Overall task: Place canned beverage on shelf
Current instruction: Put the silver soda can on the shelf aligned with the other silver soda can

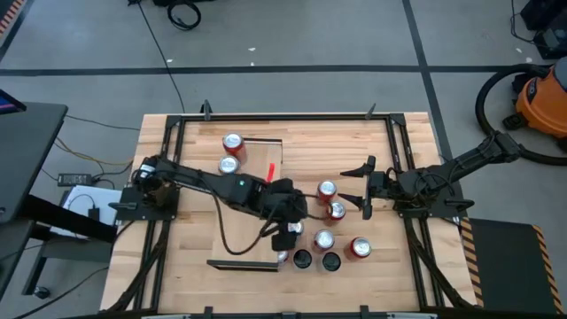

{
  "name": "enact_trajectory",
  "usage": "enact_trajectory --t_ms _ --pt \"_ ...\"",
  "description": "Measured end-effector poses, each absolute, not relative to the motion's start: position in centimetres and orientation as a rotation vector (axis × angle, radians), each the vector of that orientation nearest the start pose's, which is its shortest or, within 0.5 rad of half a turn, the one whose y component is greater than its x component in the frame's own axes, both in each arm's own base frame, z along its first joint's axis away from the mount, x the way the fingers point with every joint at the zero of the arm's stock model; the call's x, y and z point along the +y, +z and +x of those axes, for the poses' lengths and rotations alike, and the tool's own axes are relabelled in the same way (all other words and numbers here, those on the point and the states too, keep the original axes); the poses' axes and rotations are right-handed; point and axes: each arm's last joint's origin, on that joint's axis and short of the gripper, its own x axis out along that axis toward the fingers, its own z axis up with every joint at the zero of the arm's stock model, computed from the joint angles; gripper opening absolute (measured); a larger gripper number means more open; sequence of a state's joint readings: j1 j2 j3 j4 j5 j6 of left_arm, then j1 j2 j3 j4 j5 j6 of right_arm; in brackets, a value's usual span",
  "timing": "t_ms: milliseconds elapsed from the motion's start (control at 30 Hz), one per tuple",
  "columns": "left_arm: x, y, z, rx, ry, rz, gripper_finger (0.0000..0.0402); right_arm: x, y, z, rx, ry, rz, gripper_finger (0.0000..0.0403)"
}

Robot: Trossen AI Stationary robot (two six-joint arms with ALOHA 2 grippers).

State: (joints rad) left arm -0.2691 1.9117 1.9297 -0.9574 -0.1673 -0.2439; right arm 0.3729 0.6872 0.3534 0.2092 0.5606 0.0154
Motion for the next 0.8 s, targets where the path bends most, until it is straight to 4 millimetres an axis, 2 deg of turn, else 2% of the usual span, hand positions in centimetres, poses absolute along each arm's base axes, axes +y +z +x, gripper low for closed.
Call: enact_trajectory --t_ms 300,633,800 --pt "-11.3 30.0 41.5 1.011 -0.04 0.147 0.0396 4.4 23.4 15.5 0.122 -0.195 -0.048 0.0318" --pt "-10.8 29.6 41.6 1.044 -0.055 0.205 0.0396 4.3 23.4 15.5 0.12 -0.199 -0.047 0.0318" --pt "-10.9 27.7 42.2 1.099 -0.072 0.223 0.0396 4.3 23.5 15.5 0.116 -0.199 -0.041 0.0318"
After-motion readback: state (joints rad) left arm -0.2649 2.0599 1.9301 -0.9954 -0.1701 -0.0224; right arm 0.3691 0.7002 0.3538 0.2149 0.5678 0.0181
